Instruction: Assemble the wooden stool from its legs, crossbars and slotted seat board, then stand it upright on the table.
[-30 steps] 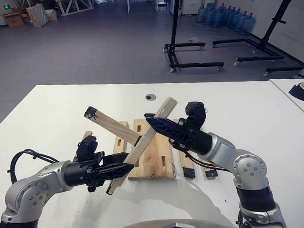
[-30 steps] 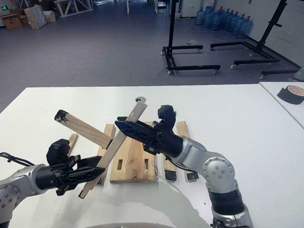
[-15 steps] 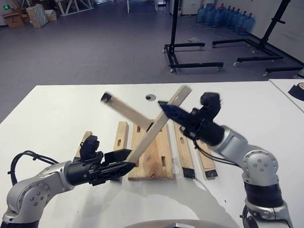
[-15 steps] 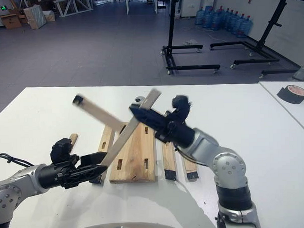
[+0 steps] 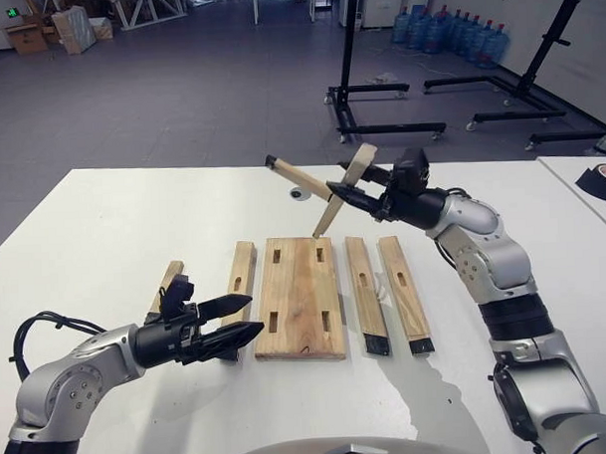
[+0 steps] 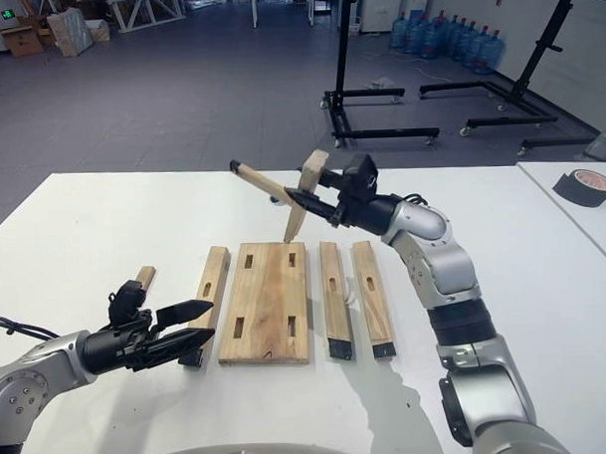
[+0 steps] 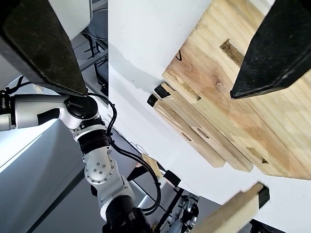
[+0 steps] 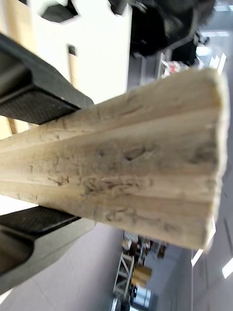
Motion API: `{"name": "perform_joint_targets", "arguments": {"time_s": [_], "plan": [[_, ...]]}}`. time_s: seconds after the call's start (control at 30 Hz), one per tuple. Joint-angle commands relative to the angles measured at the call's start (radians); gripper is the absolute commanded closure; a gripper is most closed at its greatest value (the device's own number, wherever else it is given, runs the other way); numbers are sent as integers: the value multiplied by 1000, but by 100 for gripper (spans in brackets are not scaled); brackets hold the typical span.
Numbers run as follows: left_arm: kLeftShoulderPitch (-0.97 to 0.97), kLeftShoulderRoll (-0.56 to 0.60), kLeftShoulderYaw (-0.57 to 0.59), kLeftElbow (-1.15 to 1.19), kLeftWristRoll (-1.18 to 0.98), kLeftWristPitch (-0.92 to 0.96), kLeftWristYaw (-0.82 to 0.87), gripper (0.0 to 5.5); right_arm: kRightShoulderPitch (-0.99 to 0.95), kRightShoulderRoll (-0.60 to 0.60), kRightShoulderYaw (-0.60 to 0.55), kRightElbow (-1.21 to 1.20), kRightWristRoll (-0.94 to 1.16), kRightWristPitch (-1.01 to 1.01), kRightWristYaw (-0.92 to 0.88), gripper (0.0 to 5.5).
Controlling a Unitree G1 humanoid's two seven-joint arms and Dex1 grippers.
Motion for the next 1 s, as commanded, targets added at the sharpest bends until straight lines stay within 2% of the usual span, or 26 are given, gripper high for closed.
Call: {"name": "perform_joint_targets", "arguments": {"time_s": [0.03, 0.2, 0.33, 0.53, 0.63, 0.83, 1.0], "plan": [[-15, -4, -29, 10, 82, -52, 25, 10, 33, -28, 17, 33, -61, -48, 78, 347], [-43, 15, -79, -40, 145, -68, 42, 10, 47, -39, 16, 53, -75, -52, 135, 347], [-41, 52, -187, -40, 286, -119, 35, 10, 46, -36, 8, 45, -64, -38, 162, 347], [-24, 20, -259, -57, 335, -95, 86, 10, 44, -23, 22, 43, -82, -49, 182, 347], [-22, 19, -246, -141, 306, -26, 145, 10, 48, -24, 27, 38, -88, -54, 197, 347], [-33, -2, -149, -463, 52, 241, 391, 10, 47, -12, 45, 28, -93, -59, 213, 347], [-105, -34, -149, -508, -89, 349, 560, 10, 35, -45, 24, 38, -16, 67, 272, 347]]}}
